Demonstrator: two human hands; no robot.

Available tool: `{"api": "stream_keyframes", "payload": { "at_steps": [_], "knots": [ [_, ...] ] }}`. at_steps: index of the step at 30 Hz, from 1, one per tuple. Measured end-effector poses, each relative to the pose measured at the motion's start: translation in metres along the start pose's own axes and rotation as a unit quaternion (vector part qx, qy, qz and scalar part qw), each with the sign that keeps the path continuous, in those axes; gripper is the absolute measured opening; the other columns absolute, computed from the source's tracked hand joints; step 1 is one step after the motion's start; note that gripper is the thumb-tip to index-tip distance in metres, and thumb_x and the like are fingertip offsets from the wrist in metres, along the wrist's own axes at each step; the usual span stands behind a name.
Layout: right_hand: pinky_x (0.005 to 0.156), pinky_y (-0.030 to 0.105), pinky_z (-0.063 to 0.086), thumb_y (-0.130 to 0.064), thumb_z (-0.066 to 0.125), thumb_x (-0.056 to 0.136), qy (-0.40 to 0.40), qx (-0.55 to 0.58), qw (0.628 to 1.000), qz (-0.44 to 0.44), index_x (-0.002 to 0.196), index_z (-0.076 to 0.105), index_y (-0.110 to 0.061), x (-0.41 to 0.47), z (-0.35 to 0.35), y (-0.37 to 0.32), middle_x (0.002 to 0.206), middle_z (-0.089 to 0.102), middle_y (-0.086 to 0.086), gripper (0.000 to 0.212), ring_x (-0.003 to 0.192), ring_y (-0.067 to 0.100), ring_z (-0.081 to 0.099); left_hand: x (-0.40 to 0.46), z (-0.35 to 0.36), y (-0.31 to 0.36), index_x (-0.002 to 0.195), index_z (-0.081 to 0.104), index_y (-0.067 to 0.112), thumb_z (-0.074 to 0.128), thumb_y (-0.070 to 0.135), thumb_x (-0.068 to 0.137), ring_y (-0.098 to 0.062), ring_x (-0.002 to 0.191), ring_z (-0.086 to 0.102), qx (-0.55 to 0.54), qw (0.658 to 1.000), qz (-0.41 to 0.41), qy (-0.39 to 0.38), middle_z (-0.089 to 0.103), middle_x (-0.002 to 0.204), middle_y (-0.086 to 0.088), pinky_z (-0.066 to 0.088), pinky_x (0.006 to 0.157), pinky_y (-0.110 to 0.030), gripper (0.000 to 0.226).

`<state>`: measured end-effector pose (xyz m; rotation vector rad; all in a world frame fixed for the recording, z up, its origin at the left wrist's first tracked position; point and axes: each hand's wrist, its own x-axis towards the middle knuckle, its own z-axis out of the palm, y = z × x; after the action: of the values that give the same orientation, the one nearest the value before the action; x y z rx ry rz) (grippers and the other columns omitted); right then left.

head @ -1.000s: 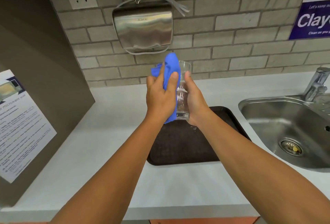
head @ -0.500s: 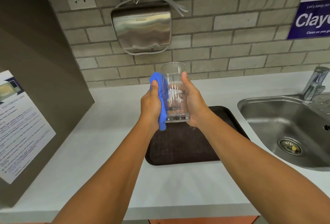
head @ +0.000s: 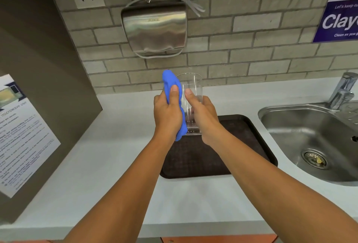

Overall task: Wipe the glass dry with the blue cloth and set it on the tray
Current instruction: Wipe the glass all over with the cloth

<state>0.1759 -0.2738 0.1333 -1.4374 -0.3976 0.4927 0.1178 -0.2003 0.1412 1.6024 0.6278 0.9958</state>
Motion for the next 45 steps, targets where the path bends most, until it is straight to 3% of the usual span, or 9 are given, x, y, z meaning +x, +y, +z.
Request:
{"api": "stream_keyframes", "payload": {
  "at_steps": [5, 12, 19, 23, 26, 30, 36, 41, 45],
  "knots": [
    [0.074, 0.039, 0.059, -0.067, 0.058, 0.086, -0.01, 0.028, 0.999, -0.016, 0.105, 0.062, -0.018, 0.0, -0.001, 0.0, 0.081, 0.064, 0.0, 0.053, 0.074, 0.016, 0.064, -0.003, 0.003, 0.005, 0.12, 0.062, 0.023, 0.047, 0.051, 0.095, 0.002, 0.08, 0.059, 0.049, 0.991, 0.124, -0.019, 0.046, 0.101, 0.008, 0.044, 0.063, -0.005, 0.04],
    [0.066, 0.029, 0.056, -0.058, 0.06, 0.09, -0.021, 0.071, 0.997, -0.014, 0.105, 0.064, -0.015, -0.004, -0.003, 0.0, 0.08, 0.066, 0.001, 0.046, 0.067, 0.013, 0.066, 0.008, -0.009, 0.01, 0.084, 0.063, 0.017, 0.045, 0.054, 0.095, -0.02, 0.075, 0.066, -0.051, 0.982, -0.178, -0.03, 0.068, 0.081, -0.004, 0.05, 0.063, -0.03, 0.043],
    [0.094, 0.05, 0.055, -0.066, 0.057, 0.086, -0.011, 0.064, 0.998, -0.017, 0.124, 0.059, 0.0, -0.003, 0.003, -0.007, 0.104, 0.068, 0.024, 0.077, 0.089, 0.028, 0.066, -0.008, 0.004, 0.013, 0.136, 0.05, 0.035, 0.046, 0.05, 0.095, 0.001, 0.085, 0.055, 0.129, 0.98, 0.15, -0.017, 0.04, 0.103, 0.009, 0.046, 0.069, -0.007, 0.044],
    [0.088, 0.047, 0.055, -0.065, 0.056, 0.088, -0.032, 0.09, 0.995, -0.005, 0.121, 0.062, -0.002, -0.003, -0.003, -0.008, 0.098, 0.063, 0.013, 0.071, 0.087, 0.026, 0.062, 0.005, -0.001, 0.016, 0.099, 0.065, 0.019, 0.047, 0.051, 0.095, -0.003, 0.074, 0.058, 0.025, 0.999, 0.026, -0.021, 0.054, 0.092, 0.003, 0.044, 0.062, -0.012, 0.037],
    [0.085, 0.044, 0.057, -0.062, 0.053, 0.092, -0.048, 0.109, 0.993, -0.002, 0.115, 0.066, -0.01, -0.004, -0.006, -0.005, 0.101, 0.07, 0.014, 0.058, 0.088, 0.028, 0.069, 0.008, -0.008, 0.016, 0.082, 0.062, 0.022, 0.046, 0.056, 0.094, -0.022, 0.076, 0.065, -0.067, 0.989, -0.123, -0.051, 0.067, 0.084, -0.006, 0.055, 0.073, -0.038, 0.039],
    [0.099, 0.056, 0.053, -0.065, 0.061, 0.084, -0.059, 0.132, 0.989, 0.008, 0.122, 0.068, -0.011, -0.005, -0.008, -0.005, 0.124, 0.07, 0.023, 0.066, 0.111, 0.042, 0.069, 0.004, -0.007, 0.013, 0.086, 0.064, 0.03, 0.045, 0.058, 0.093, -0.025, 0.081, 0.068, -0.095, 0.989, -0.106, -0.048, 0.071, 0.09, -0.004, 0.057, 0.078, -0.045, 0.034],
    [0.068, 0.029, 0.059, -0.058, 0.068, 0.085, 0.016, 0.095, 0.995, -0.025, 0.105, 0.067, -0.008, -0.001, -0.009, 0.003, 0.083, 0.064, 0.006, 0.055, 0.067, 0.017, 0.067, 0.001, -0.006, 0.007, 0.081, 0.061, 0.034, 0.045, 0.057, 0.093, -0.016, 0.07, 0.062, -0.072, 0.994, -0.069, -0.037, 0.065, 0.082, 0.001, 0.056, 0.068, -0.035, 0.031],
    [0.066, 0.023, 0.053, -0.064, 0.055, 0.09, -0.041, 0.046, 0.998, -0.017, 0.101, 0.062, -0.033, -0.004, -0.006, 0.004, 0.095, 0.07, -0.003, 0.034, 0.067, 0.002, 0.069, -0.001, -0.005, 0.002, 0.083, 0.056, 0.022, 0.043, 0.056, 0.094, -0.014, 0.072, 0.059, -0.008, 1.0, -0.005, -0.006, 0.061, 0.092, -0.008, 0.046, 0.068, -0.026, 0.038],
    [0.053, 0.02, 0.053, -0.067, 0.059, 0.086, -0.021, 0.045, 0.998, -0.025, 0.112, 0.06, -0.023, -0.005, 0.0, 0.006, 0.078, 0.064, -0.002, 0.052, 0.056, 0.005, 0.063, -0.011, 0.0, 0.003, 0.075, 0.048, 0.034, 0.046, 0.05, 0.096, 0.003, 0.068, 0.056, 0.027, 0.997, 0.063, 0.016, 0.053, 0.089, 0.0, 0.041, 0.063, -0.012, 0.026]
  ]
}}
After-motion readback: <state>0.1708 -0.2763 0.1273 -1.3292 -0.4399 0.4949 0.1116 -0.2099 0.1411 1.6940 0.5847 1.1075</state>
